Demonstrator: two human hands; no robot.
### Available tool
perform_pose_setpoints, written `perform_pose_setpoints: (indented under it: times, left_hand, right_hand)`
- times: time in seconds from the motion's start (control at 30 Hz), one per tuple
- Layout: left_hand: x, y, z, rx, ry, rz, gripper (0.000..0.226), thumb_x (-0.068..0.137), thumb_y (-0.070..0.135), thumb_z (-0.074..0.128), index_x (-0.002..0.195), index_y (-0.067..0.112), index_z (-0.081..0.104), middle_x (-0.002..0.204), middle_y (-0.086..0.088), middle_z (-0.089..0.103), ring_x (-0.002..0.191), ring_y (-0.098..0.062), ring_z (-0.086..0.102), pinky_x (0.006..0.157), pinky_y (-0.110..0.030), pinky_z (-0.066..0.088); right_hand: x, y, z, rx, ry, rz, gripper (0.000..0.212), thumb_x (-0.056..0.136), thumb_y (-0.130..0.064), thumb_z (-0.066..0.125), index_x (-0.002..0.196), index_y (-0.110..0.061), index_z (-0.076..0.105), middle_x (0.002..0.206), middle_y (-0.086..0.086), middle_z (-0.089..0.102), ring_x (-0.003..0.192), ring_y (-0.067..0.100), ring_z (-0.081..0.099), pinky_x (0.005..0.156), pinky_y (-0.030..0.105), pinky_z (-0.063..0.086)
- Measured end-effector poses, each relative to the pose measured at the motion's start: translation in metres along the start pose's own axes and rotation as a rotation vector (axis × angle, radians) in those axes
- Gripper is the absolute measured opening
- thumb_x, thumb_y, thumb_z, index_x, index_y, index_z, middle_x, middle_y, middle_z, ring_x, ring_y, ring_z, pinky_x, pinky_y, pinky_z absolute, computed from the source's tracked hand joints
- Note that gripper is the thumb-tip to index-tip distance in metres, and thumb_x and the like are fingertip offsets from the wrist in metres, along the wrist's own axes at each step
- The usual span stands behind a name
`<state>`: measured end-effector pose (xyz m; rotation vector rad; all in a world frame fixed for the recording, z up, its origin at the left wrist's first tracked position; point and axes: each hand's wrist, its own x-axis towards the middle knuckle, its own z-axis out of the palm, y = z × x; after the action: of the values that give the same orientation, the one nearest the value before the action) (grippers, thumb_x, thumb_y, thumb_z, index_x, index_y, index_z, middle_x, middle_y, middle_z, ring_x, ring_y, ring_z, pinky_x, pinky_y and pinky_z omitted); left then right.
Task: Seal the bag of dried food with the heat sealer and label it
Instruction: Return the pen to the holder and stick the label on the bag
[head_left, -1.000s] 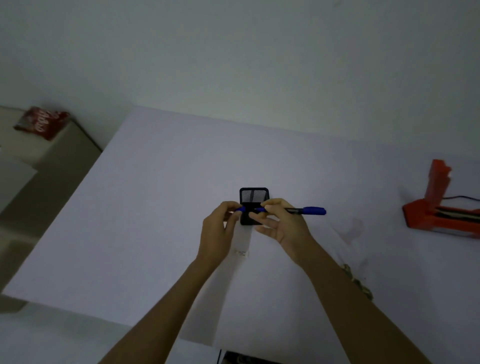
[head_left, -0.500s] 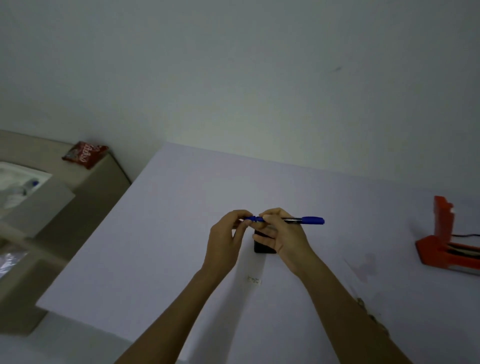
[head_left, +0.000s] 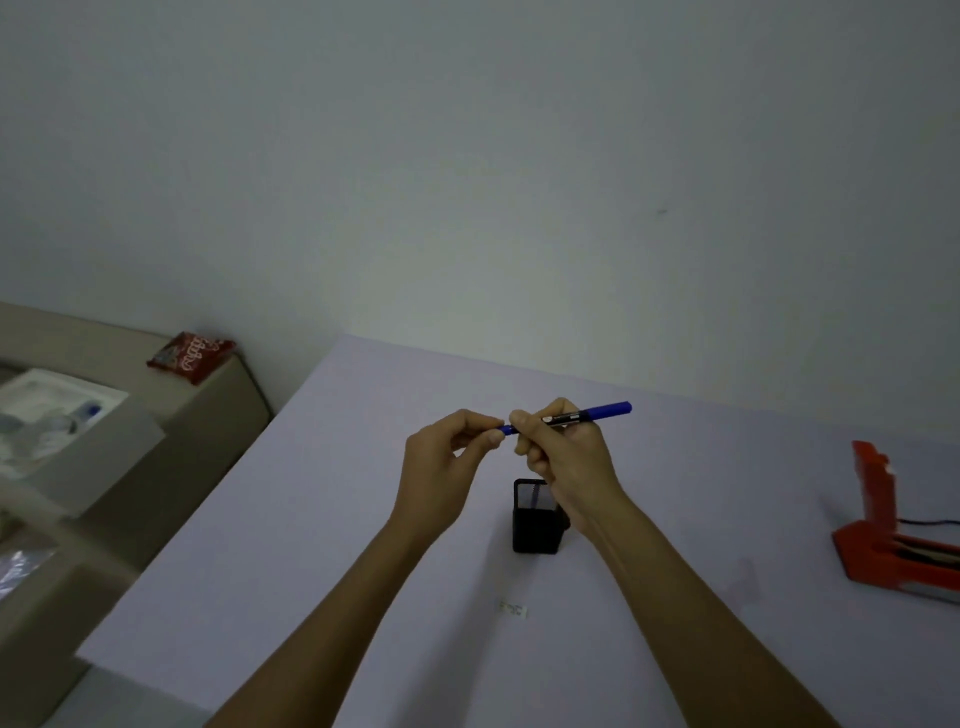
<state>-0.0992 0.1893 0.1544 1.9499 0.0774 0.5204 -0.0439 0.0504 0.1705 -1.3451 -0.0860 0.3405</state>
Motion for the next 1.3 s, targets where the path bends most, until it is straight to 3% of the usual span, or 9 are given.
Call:
perform_pose_setpoints:
  times: [0.17,0.37,0.6,0.8,1.03,1.3]
  left_hand:
    - [0.002,0.008,0.001,-0.034,0.065,0.024,0.01,0.09,0.013,0.064,0.094,0.016,0.072,0.084,0.01,0.073,0.083,-0.004,0.067,0.079,-0.016,0.053]
    - [0.016,0.002,-0.006,0.015,-0.021,-0.004,0.01,0.091,0.017,0.063,0.094,0.024,0.068,0.086,0.012,0.071,0.083,-0.002,0.067,0.078,-0.017,0.053]
    - [0.032,-0.03,-0.01,0.16,0.009,-0.047,0.007,0.091,0.015,0.062,0.094,0.017,0.069,0.082,0.007,0.069,0.076,-0.001,0.062,0.067,-0.006,0.044]
    - [0.027,-0.078,0.01,0.395,-0.187,-0.034,0.009,0.091,0.015,0.063,0.096,0.012,0.069,0.091,-0.001,0.068,0.081,-0.011,0.061,0.079,-0.022,0.049]
    - [0.014,-0.112,0.074,0.483,-0.393,-0.014,0.013,0.093,0.012,0.057,0.1,0.009,0.068,0.094,-0.009,0.065,0.084,-0.02,0.062,0.076,-0.03,0.05]
    - [0.015,-0.126,0.107,0.53,-0.414,-0.097,0.024,0.092,0.014,0.055,0.114,0.013,0.063,0.102,-0.009,0.064,0.088,-0.023,0.062,0.077,-0.033,0.05]
  right_hand:
    - [0.005,-0.006,0.005,0.083,-0.058,0.03,0.02,0.085,-0.011,0.071,0.072,-0.011,0.056,0.059,0.01,0.062,0.048,0.014,0.05,0.044,0.019,0.042]
    - [0.017,-0.017,0.002,-0.097,-0.072,0.052,0.014,0.084,-0.018,0.073,0.085,-0.008,0.063,0.068,0.012,0.067,0.054,0.017,0.058,0.051,0.026,0.048]
    - [0.031,0.005,-0.039,-0.11,0.052,0.207,0.035,0.082,-0.036,0.074,0.106,-0.012,0.064,0.079,0.007,0.07,0.061,0.015,0.06,0.054,0.025,0.05]
    - [0.035,0.054,-0.091,-0.181,0.244,0.395,0.031,0.088,-0.038,0.066,0.102,-0.012,0.06,0.084,0.008,0.071,0.065,0.016,0.06,0.055,0.025,0.05]
    - [0.03,0.101,-0.085,-0.279,0.084,0.521,0.014,0.089,-0.027,0.065,0.089,-0.014,0.062,0.081,0.007,0.07,0.064,0.016,0.06,0.058,0.026,0.052]
    - [0.031,0.117,-0.082,-0.291,0.086,0.541,0.011,0.09,-0.025,0.064,0.09,-0.014,0.062,0.084,0.005,0.069,0.069,0.016,0.061,0.061,0.027,0.053]
